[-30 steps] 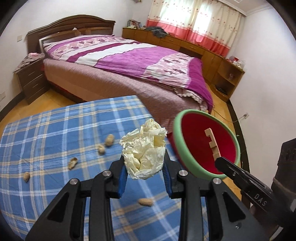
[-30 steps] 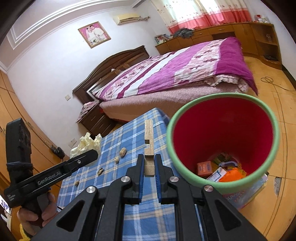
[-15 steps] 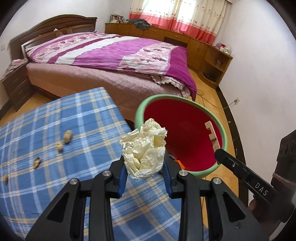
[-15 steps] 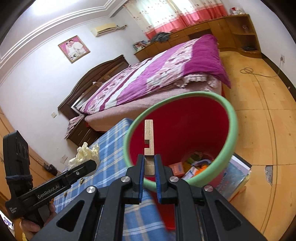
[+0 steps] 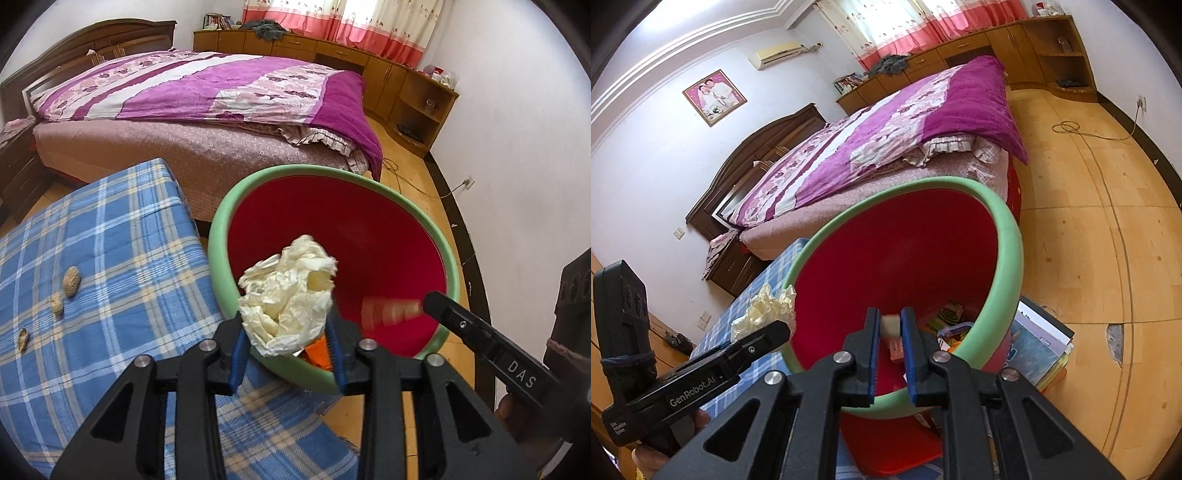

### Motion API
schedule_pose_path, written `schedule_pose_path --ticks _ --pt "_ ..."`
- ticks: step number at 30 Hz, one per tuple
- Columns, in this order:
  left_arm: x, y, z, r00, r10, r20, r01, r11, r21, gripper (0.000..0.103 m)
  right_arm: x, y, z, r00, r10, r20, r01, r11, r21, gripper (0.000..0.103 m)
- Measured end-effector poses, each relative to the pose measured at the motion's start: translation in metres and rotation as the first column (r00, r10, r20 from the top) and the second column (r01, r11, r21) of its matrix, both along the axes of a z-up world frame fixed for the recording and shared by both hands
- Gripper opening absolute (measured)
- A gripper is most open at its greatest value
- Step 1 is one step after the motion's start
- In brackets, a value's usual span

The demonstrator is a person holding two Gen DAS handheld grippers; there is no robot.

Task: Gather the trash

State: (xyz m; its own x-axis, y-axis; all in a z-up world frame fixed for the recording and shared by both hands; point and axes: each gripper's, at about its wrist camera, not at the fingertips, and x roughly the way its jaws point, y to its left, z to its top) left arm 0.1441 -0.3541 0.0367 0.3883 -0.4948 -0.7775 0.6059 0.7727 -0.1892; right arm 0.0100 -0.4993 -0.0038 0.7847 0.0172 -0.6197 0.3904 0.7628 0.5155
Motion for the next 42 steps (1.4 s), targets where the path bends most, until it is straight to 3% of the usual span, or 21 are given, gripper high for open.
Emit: schedule_pose_path --ticks 6,9,16,25,34,42 --pt "0.001 -0.008 -0.006 1.000 0.019 0.002 -0.019 1.000 0.016 0.054 0.003 -0.008 -0.001 1.000 0.012 -0.003 -0.012 1.000 0.007 0.015" --pt "0.000 -0.008 -0.005 1.000 0.020 0.005 -0.020 1.000 0.006 0.054 0.004 -0.009 0.002 1.000 0.017 -0.001 -0.017 1.000 0.001 0.016" --pt "-0.007 0.006 0.004 0.999 0.054 0.004 -0.054 0.998 -0.016 0.054 0.004 -0.006 0.008 0.999 0.051 0.002 -0.051 0.999 -0.005 0.033" --pt "-0.017 0.048 0.017 0.990 0.143 0.011 -0.142 0.989 -0.037 0.054 0.000 0.015 0.018 0.995 0.099 0.021 -0.098 0.995 -0.017 0.056" --pt "-0.029 0.094 0.027 0.977 0.210 0.023 -0.209 0.977 -0.047 0.054 -0.006 0.053 0.031 0.990 0.137 0.027 -0.135 0.990 -0.049 0.069" --pt "-0.046 0.145 0.039 0.959 0.281 0.043 -0.278 0.959 -0.059 0.054 -0.012 0.097 0.044 0.982 0.188 0.031 -0.185 0.979 -0.081 0.072"
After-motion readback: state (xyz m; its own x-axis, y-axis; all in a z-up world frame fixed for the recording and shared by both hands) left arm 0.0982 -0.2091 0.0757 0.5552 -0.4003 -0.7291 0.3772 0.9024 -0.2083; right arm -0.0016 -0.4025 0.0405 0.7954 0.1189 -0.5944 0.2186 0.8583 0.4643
